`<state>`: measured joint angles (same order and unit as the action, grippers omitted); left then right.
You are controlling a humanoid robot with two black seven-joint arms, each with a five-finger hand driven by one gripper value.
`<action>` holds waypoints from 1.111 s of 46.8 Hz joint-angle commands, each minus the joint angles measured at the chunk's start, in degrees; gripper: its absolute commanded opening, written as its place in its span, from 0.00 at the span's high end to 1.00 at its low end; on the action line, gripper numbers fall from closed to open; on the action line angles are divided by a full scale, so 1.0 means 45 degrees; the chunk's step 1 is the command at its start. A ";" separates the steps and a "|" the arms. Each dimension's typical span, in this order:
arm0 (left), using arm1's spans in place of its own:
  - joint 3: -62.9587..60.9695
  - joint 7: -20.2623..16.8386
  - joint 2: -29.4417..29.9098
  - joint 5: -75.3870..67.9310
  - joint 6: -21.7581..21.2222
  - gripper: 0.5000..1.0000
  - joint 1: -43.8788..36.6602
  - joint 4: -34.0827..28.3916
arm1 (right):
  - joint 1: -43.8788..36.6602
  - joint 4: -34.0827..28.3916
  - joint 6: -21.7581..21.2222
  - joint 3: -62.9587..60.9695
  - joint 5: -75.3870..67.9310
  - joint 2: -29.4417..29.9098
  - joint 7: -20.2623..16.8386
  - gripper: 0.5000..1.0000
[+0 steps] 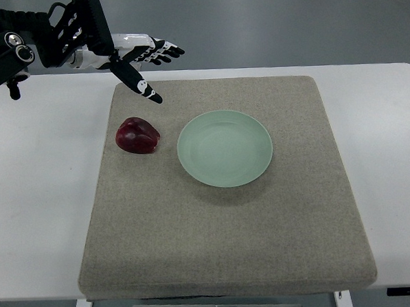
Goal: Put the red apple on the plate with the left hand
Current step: 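Lower the open left hand over the red apple, then close the left hand fingers around the red apple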
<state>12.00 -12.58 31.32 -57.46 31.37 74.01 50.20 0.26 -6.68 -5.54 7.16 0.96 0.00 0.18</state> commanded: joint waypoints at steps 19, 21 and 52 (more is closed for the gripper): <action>-0.0030 -0.0153 0.1262 -0.4378 0.0021 0.01 -0.0215 0.2535 | 0.0002 0.0001 0.0000 -0.0008 0.0001 0.0000 -0.0002 0.07; -0.0128 -0.0172 0.1262 -0.4672 0.0021 0.01 -0.0235 0.2535 | 0.0002 0.0001 0.0000 -0.0008 0.0001 0.0000 -0.0002 0.07; -0.0265 -0.0368 0.1437 -0.7016 -0.0272 0.01 -0.0547 0.3355 | 0.0002 0.0001 0.0000 -0.0008 0.0001 0.0000 -0.0002 0.08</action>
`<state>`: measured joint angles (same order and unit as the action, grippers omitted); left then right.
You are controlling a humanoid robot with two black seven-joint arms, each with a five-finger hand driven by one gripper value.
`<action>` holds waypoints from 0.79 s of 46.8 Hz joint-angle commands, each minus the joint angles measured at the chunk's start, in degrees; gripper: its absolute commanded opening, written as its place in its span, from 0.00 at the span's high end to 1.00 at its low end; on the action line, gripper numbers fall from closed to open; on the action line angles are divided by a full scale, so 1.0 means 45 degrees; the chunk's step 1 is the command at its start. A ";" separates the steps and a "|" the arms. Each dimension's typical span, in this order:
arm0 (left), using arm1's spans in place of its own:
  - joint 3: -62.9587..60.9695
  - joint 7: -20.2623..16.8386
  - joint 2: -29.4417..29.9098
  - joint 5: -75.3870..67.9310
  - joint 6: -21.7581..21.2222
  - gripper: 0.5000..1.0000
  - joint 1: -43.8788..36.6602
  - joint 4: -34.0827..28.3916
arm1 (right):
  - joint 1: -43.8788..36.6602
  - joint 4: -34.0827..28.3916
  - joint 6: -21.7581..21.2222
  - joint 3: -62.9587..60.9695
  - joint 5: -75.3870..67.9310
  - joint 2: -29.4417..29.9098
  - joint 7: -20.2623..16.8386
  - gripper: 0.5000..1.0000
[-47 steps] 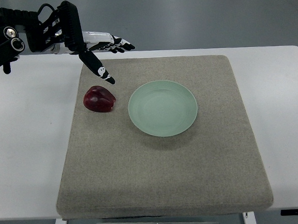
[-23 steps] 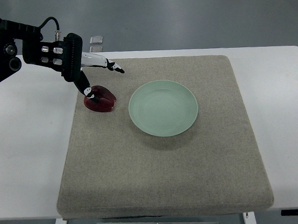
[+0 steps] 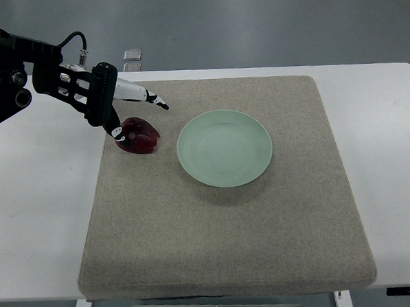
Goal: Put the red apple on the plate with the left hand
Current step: 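Close the left hand fingers around the red apple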
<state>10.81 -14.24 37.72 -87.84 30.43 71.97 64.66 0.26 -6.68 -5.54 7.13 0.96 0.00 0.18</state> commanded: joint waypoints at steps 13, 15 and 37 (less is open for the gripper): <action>-0.0019 0.0001 0.0055 -0.0637 -0.0064 0.01 -0.0152 0.0318 | 0.0000 0.0000 0.0000 0.0018 0.0001 0.0000 0.0000 0.07; -0.0019 0.0020 0.0055 -0.0773 -0.0083 0.01 -0.0211 0.0299 | 0.0000 0.0000 0.0000 -0.0002 0.0001 0.0000 0.0000 0.07; 0.0000 0.0040 -0.0160 -0.1340 -0.1138 0.01 -0.0875 -0.0209 | 0.0000 0.0000 0.0000 0.0018 0.0001 0.0000 0.0000 0.07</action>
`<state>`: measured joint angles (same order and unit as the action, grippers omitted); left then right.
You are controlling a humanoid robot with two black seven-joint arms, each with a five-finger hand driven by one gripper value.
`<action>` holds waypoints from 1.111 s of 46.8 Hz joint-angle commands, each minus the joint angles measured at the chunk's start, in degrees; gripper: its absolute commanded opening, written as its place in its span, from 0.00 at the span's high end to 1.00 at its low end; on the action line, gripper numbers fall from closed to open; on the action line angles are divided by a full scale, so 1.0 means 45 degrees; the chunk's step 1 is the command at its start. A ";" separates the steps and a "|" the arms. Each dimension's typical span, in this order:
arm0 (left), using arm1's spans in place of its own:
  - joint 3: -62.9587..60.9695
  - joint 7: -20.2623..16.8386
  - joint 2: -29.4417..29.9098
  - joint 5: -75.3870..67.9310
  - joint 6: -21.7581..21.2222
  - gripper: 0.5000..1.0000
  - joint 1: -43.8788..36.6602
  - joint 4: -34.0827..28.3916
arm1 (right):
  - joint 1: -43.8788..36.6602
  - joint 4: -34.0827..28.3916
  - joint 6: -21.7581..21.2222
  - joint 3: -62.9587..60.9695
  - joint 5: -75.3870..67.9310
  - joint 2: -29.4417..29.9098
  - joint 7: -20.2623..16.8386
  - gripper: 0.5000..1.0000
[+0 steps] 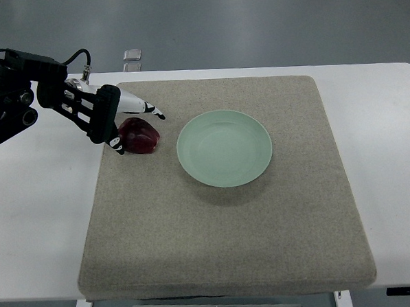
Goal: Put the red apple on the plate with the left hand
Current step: 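Close the left hand fingers around the red apple, then lift the apple and carry it over the green plate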
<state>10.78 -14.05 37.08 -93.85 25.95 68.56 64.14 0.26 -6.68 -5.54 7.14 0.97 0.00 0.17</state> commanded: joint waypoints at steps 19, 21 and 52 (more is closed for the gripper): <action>0.0007 -0.0041 -0.0231 0.0015 -0.0142 0.03 -0.0255 -0.0093 | 0.0000 0.0000 0.0000 -0.0004 0.0000 0.0000 0.0001 0.07; 0.0007 -0.0041 -0.0231 0.0015 -0.0142 0.05 -0.0255 -0.0093 | 0.0000 0.0000 0.0000 -0.0004 0.0000 0.0000 0.0001 0.07; 0.0007 -0.0041 -0.0524 -0.0024 -0.0162 1.00 -0.0157 -0.0581 | 0.0000 0.0000 0.0000 -0.0004 0.0000 0.0000 0.0001 0.07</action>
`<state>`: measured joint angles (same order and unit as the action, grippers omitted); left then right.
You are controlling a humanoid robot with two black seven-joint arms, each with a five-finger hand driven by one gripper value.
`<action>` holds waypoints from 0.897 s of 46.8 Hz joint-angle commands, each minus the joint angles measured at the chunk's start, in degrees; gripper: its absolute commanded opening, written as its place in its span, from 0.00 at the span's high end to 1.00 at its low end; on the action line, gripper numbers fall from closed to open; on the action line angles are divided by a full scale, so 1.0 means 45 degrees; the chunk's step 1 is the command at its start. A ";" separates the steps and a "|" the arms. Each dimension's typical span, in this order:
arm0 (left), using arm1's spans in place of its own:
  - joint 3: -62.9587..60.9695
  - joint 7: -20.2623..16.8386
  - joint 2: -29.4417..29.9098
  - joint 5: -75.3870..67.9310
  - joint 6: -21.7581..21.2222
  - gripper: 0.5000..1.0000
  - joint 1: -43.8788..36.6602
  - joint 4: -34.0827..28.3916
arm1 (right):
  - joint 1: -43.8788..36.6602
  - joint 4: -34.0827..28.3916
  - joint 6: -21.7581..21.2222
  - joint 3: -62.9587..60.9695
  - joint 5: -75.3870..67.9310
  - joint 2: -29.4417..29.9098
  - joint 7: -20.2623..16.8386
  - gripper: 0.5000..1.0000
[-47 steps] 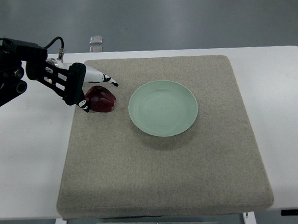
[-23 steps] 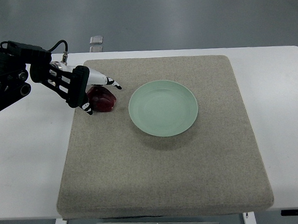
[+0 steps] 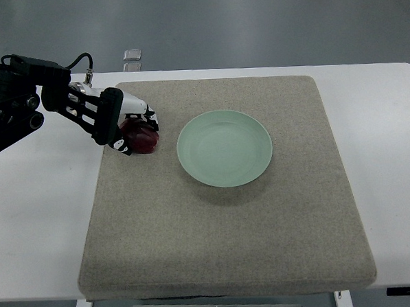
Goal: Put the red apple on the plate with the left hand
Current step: 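Lift the apple and carry it over the green plate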
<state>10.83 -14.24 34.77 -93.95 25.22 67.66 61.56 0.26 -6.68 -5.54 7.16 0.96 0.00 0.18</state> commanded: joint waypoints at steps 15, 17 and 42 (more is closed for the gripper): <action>0.0211 0.0001 -0.0011 0.0117 -0.0018 1.00 0.0432 -0.0027 | 0.0001 -0.0001 0.0000 -0.0009 0.0001 0.0000 0.0000 0.07; 0.0231 0.0001 -0.0011 0.0175 -0.0018 1.00 0.0646 -0.0027 | 0.0001 -0.0001 0.0000 -0.0009 0.0001 0.0000 0.0000 0.07; 0.0837 0.0001 -0.2256 0.0469 -0.0155 1.00 0.1429 0.0031 | 0.0001 -0.0001 0.0000 0.0010 0.0001 0.0000 0.0000 0.07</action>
<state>14.59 -14.26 25.89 -91.80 24.42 74.38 61.76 0.27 -6.68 -5.54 7.16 0.97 0.00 0.17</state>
